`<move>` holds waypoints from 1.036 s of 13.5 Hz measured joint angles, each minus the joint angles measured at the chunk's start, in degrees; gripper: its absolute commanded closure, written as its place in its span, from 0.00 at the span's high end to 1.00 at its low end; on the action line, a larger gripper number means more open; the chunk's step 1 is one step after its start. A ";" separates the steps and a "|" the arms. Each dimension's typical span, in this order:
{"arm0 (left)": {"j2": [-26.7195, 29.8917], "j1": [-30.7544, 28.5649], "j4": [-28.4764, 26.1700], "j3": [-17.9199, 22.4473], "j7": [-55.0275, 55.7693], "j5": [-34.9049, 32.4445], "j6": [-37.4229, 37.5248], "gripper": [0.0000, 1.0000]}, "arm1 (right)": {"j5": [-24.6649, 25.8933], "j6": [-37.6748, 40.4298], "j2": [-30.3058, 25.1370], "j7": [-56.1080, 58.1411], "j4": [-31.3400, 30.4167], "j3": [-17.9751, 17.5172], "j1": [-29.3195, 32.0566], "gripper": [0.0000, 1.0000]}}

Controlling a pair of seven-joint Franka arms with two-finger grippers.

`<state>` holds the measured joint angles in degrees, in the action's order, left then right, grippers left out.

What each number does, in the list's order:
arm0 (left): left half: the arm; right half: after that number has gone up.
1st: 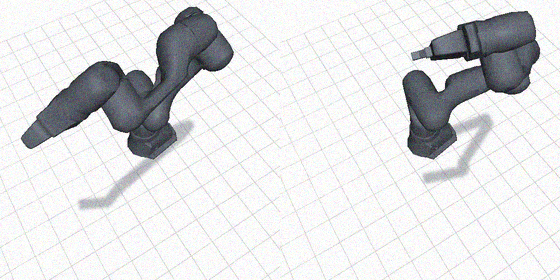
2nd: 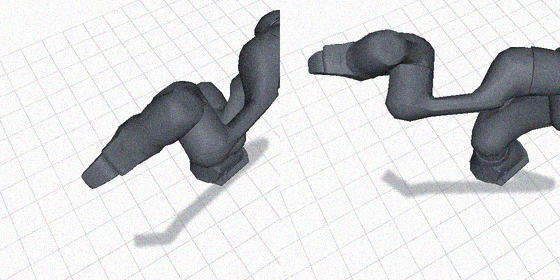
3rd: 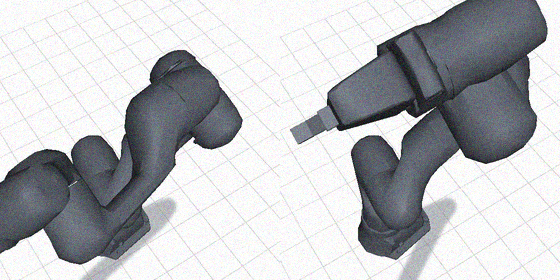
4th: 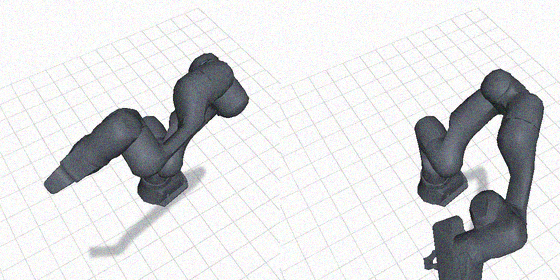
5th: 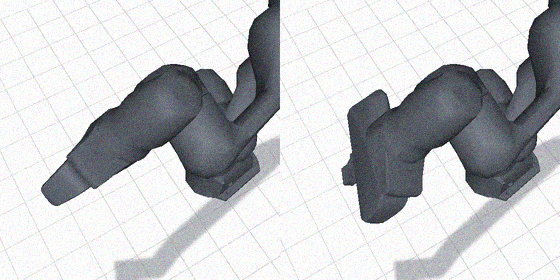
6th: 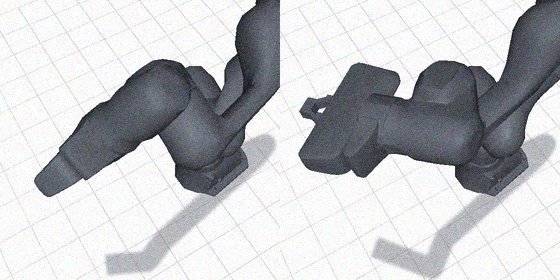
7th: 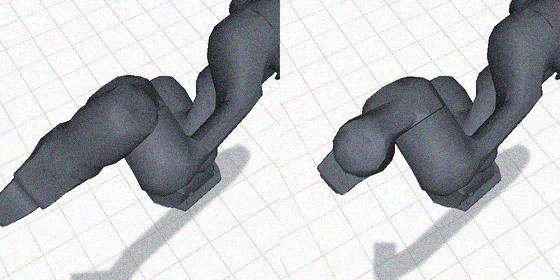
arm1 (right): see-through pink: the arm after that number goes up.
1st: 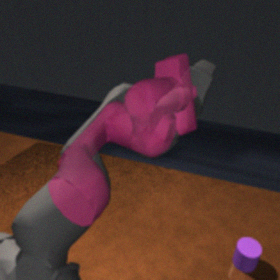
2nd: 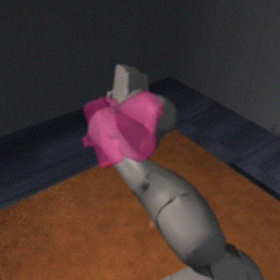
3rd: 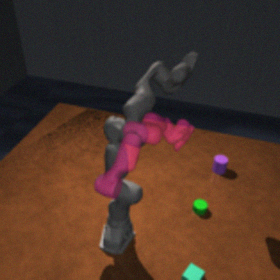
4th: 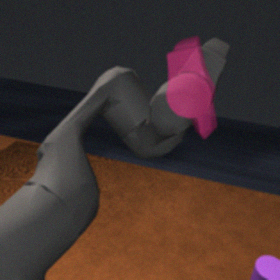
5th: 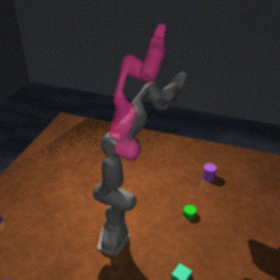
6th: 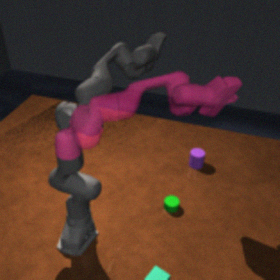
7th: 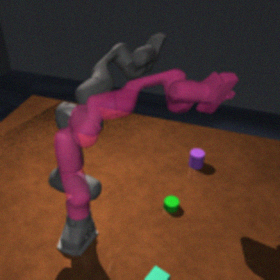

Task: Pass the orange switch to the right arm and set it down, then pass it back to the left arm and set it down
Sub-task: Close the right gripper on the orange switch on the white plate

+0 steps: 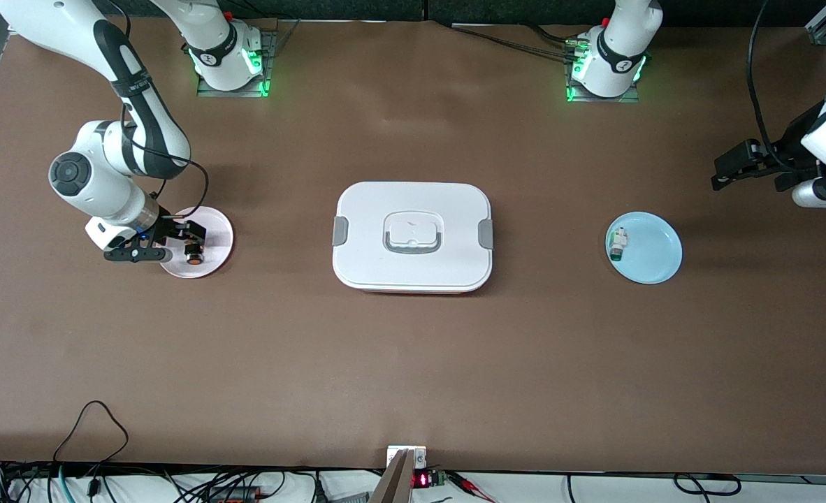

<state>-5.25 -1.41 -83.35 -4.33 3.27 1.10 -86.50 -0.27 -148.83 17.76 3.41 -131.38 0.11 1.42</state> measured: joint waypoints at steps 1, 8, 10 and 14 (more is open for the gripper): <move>0.00 0.00 0.00 0.00 0.00 0.00 0.00 1.00 | 0.05 -0.72 0.11 0.61 -0.45 -0.04 -0.01 1.00; 0.00 0.00 0.00 0.00 0.00 0.00 0.00 1.00 | 0.49 -1.52 0.16 2.75 -0.50 -0.27 -0.05 1.00; 0.00 0.00 0.00 0.00 0.00 0.00 0.00 1.00 | 0.76 -0.37 -0.39 12.02 -0.50 -1.18 -0.13 1.00; 0.00 -0.01 0.00 0.00 0.00 0.00 0.00 1.00 | 0.94 3.14 -2.29 34.83 -0.50 -1.70 -0.18 1.00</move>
<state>-5.25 -1.42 -83.35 -4.33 3.27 1.10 -86.50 0.66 -145.69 15.47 38.24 -131.89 -1.59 1.24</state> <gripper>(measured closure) 0.000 0.000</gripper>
